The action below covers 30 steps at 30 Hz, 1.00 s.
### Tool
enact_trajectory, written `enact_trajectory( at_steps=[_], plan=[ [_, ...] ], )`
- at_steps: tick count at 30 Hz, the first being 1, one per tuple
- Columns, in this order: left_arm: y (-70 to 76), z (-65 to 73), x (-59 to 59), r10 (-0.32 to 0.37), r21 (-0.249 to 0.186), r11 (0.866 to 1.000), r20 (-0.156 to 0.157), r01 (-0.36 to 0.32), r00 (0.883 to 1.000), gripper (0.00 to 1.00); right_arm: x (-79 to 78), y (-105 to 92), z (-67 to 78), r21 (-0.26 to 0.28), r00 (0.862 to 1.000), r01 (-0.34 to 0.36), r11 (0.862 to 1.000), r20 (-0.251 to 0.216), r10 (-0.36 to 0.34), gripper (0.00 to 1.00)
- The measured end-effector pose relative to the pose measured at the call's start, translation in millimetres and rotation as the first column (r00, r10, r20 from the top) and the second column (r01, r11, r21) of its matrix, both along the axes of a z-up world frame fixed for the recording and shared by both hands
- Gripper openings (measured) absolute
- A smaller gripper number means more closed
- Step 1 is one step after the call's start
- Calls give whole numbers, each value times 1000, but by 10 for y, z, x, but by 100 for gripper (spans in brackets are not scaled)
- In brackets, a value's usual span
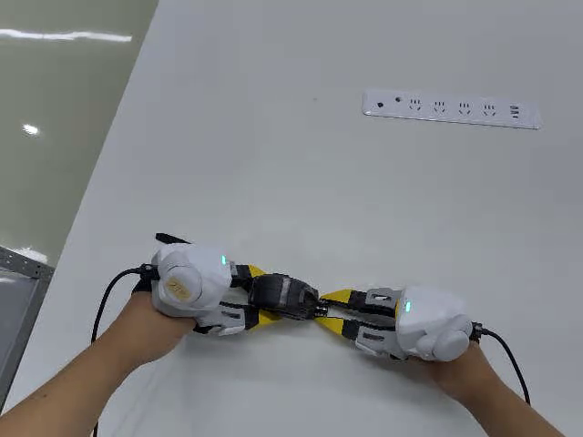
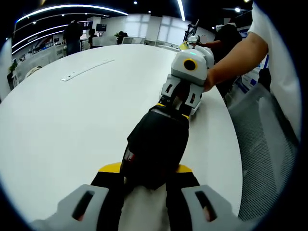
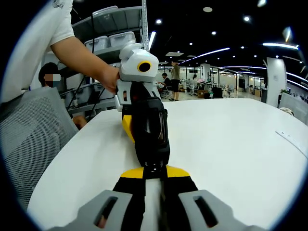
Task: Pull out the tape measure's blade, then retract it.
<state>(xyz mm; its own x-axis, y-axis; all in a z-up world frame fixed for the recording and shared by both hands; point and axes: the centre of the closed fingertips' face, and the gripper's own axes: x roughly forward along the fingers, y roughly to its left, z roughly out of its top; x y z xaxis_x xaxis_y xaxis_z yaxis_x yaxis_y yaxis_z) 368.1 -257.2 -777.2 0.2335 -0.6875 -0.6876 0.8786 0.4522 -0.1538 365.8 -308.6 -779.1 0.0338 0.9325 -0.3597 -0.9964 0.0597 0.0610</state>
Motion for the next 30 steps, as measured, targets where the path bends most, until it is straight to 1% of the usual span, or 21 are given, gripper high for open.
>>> enact_trajectory(
  at_steps=[3, 8, 13, 14, 16, 20, 22, 30],
  plan=[
    [0, -1, 4, 0, -1, 1000, 1, 0, 1000, 30, 0, -1, 2, 2, 1000, 3, 1000, -6, -3, 13],
    [3, 1, 2, -1, 1, 1000, 8, 1, 1000, 30, -5, -1, 0, 2, 1000, 1, 1000, -3, -1, 13],
    [3, 2, 0, 3, 7, 1000, 8, -3, 1000, 30, -8, -5, 5, 4, 1000, 2, 1000, -17, -2, 13],
    [2, 3, 0, 9, 3, 1000, 4, -9, 1000, 29, -7, -5, 6, 4, 1000, 1, 1000, -19, -1, 13],
    [4, 4, 3, 5, -4, 1000, 10, -5, 1000, 29, -10, -9, 4, 5, 1000, 1, 1000, -23, -1, 12],
    [0, 4, 3, 1, -2, 1000, 13, -1, 1000, 29, -12, -11, 6, 7, 1000, 2, 1000, -27, -2, 12],
    [1, 3, 3, 0, -3, 1000, 14, 0, 1000, 29, -12, -12, 7, 6, 1000, 0, 1000, -21, 0, 12],
    [0, 1, 2, -6, 0, 1000, 16, 6, 1000, 29, -15, -28, 7, 6, 1000, -3, 1000, -22, 3, 12]
  ],
)
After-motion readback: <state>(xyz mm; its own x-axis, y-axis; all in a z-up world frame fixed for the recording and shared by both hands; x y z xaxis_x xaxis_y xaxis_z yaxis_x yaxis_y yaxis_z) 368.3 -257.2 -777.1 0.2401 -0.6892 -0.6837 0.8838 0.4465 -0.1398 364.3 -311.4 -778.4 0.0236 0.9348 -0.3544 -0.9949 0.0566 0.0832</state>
